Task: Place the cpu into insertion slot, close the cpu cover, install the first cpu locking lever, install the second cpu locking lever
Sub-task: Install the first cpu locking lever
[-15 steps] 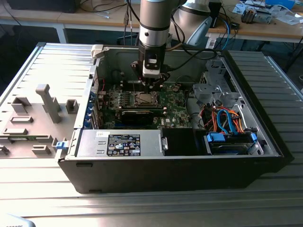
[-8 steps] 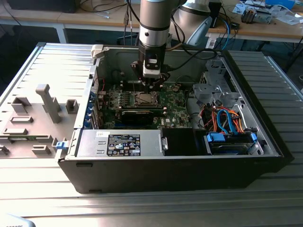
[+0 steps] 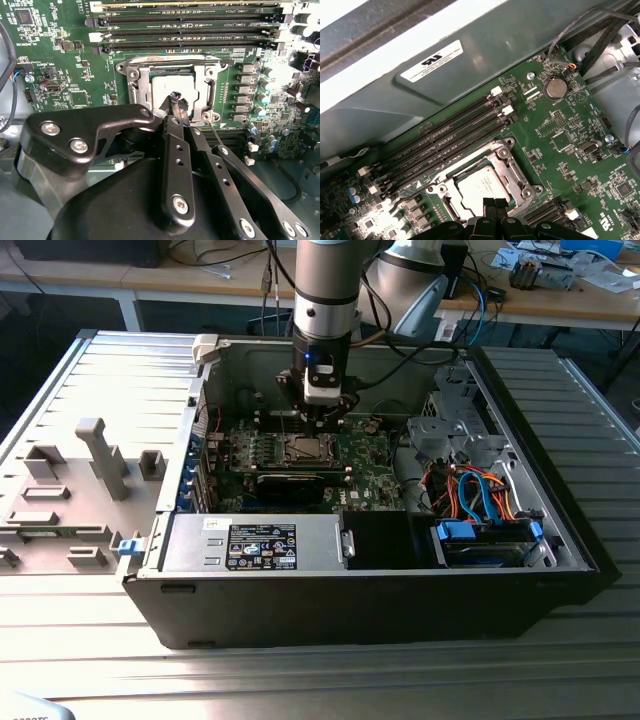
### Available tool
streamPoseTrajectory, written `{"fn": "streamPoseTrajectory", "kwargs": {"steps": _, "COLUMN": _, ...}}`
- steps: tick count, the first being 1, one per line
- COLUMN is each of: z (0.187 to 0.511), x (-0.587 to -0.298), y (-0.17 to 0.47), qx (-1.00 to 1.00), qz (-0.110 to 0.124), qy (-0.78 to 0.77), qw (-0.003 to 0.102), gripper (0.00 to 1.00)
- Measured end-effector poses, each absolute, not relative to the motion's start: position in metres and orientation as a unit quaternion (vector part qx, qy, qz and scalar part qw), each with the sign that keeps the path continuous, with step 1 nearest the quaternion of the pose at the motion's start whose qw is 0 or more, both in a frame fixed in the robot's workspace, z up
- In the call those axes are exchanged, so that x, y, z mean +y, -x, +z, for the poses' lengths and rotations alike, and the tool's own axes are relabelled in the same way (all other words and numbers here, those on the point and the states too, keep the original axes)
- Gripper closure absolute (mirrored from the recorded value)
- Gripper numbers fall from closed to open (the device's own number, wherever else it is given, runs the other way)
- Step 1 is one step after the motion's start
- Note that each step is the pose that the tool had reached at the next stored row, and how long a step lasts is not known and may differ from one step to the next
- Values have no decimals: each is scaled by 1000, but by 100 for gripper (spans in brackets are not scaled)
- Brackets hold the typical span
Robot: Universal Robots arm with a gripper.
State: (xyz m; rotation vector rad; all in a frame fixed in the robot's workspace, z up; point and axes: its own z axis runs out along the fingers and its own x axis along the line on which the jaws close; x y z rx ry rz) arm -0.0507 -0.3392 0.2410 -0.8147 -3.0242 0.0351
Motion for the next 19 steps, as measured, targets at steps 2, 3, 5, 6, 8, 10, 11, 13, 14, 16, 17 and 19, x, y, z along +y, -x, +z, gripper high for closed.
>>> {"fn": "streamPoseTrajectory", "kwargs": {"steps": 2, "z": 241, "x": -339, "y": 51, "qx": -967, "qz": 11, "qy": 255, "qw": 5, "gripper": 89}}
{"fn": "streamPoseTrajectory", "kwargs": {"steps": 3, "z": 241, "x": -339, "y": 51, "qx": -968, "qz": 11, "qy": 251, "qw": 5, "gripper": 89}}
{"fn": "streamPoseTrajectory", "kwargs": {"steps": 5, "z": 241, "x": -339, "y": 51, "qx": -969, "qz": 11, "qy": 246, "qw": 5, "gripper": 89}}
{"fn": "streamPoseTrajectory", "kwargs": {"steps": 6, "z": 241, "x": -339, "y": 51, "qx": -970, "qz": 11, "qy": 242, "qw": 4, "gripper": 89}}
{"fn": "streamPoseTrajectory", "kwargs": {"steps": 8, "z": 241, "x": -339, "y": 51, "qx": -972, "qz": 11, "qy": 236, "qw": 4, "gripper": 89}}
{"fn": "streamPoseTrajectory", "kwargs": {"steps": 10, "z": 241, "x": -339, "y": 51, "qx": -972, "qz": 11, "qy": 233, "qw": 4, "gripper": 89}}
{"fn": "streamPoseTrajectory", "kwargs": {"steps": 11, "z": 241, "x": -339, "y": 51, "qx": -973, "qz": 11, "qy": 231, "qw": 4, "gripper": 89}}
{"fn": "streamPoseTrajectory", "kwargs": {"steps": 13, "z": 241, "x": -339, "y": 51, "qx": -974, "qz": 11, "qy": 225, "qw": 4, "gripper": 89}}
{"fn": "streamPoseTrajectory", "kwargs": {"steps": 14, "z": 241, "x": -339, "y": 51, "qx": -975, "qz": 11, "qy": 223, "qw": 4, "gripper": 89}}
{"fn": "streamPoseTrajectory", "kwargs": {"steps": 16, "z": 241, "x": -339, "y": 51, "qx": -975, "qz": 11, "qy": 220, "qw": 4, "gripper": 89}}
{"fn": "streamPoseTrajectory", "kwargs": {"steps": 17, "z": 241, "x": -339, "y": 51, "qx": -976, "qz": 11, "qy": 217, "qw": 4, "gripper": 89}}
{"fn": "streamPoseTrajectory", "kwargs": {"steps": 19, "z": 241, "x": -339, "y": 51, "qx": -977, "qz": 11, "qy": 214, "qw": 4, "gripper": 89}}
